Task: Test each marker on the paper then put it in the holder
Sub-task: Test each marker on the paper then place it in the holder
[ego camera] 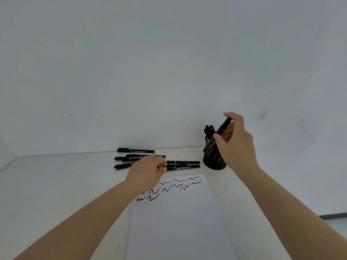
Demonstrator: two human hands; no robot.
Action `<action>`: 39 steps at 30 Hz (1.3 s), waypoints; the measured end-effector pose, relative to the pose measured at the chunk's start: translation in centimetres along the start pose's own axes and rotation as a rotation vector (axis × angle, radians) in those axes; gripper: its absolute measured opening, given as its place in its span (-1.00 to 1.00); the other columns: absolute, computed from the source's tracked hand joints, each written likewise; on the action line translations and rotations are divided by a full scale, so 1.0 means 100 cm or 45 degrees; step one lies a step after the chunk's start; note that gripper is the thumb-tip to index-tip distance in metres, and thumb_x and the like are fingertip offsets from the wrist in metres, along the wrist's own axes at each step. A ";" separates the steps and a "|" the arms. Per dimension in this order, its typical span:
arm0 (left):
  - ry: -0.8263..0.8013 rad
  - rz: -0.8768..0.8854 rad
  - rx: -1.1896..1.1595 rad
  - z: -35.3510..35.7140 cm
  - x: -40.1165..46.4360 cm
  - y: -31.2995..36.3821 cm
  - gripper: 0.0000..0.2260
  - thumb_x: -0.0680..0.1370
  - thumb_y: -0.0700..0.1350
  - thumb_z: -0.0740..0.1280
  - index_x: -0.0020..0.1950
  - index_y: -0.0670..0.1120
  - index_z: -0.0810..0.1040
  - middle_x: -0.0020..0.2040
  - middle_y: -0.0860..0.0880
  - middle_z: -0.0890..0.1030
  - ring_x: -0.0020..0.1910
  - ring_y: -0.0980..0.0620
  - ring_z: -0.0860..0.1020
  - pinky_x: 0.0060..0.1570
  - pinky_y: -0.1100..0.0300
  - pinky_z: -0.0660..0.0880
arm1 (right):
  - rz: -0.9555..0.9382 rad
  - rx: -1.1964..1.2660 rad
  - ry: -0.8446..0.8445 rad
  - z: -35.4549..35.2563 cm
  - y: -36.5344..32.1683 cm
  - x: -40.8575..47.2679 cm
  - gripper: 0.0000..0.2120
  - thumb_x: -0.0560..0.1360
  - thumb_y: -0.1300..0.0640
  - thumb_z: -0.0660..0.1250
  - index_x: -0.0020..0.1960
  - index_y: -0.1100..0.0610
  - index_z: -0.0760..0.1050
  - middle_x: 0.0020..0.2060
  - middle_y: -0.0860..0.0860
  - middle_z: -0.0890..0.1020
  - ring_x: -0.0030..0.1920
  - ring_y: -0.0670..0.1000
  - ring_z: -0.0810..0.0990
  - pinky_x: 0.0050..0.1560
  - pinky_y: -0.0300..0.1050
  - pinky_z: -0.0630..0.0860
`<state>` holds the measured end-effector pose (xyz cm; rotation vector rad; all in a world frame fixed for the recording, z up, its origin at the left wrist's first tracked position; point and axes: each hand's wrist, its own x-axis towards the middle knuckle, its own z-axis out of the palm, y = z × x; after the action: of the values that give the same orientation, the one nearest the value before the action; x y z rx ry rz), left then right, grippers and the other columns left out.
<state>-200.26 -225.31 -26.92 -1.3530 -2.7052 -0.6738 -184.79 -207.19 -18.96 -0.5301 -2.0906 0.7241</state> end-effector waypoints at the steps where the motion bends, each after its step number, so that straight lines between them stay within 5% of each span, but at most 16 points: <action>1: -0.004 0.012 0.052 0.004 0.005 -0.003 -0.86 0.55 0.00 0.20 0.07 0.08 0.49 -0.03 0.14 0.49 0.02 0.10 0.47 -0.08 0.19 0.40 | 0.014 0.035 0.076 -0.006 0.001 0.007 -0.48 0.43 0.22 0.33 0.28 -0.12 0.23 -0.29 -0.24 0.49 -0.22 -0.12 0.55 -0.16 -0.20 0.41; 11: -0.039 0.067 0.287 0.021 0.027 -0.005 -0.79 0.54 0.04 0.22 0.14 0.05 0.48 0.12 0.06 0.48 0.14 0.04 0.41 -0.08 0.18 0.35 | -0.016 -0.135 0.035 0.001 0.024 0.028 -0.53 0.48 0.28 0.21 0.34 -0.01 0.24 -0.26 0.05 0.53 -0.19 0.13 0.53 -0.15 -0.03 0.44; 31: -0.131 0.100 0.516 0.026 0.035 0.001 -0.78 0.55 0.01 0.18 0.14 -0.03 0.46 0.12 0.00 0.51 0.14 -0.02 0.47 0.00 0.11 0.39 | -0.053 -0.782 -0.256 0.037 0.045 0.021 -0.67 0.53 0.15 0.17 0.29 0.11 0.39 0.12 0.08 0.53 0.14 0.12 0.40 0.10 -0.08 0.30; 39: -0.143 0.038 0.453 0.018 0.030 -0.002 -0.76 0.55 0.00 0.15 0.15 -0.07 0.43 0.13 -0.03 0.50 0.12 -0.03 0.48 -0.01 0.10 0.41 | -0.218 -0.613 0.017 0.030 0.021 0.004 -0.71 0.40 0.28 0.32 0.11 0.18 0.51 0.02 0.12 0.56 0.08 0.19 0.45 0.00 0.00 0.35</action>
<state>-201.98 -222.42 -27.94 -1.3683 -2.7080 -0.1054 -187.27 -206.33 -21.57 -0.6004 -2.2685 0.1117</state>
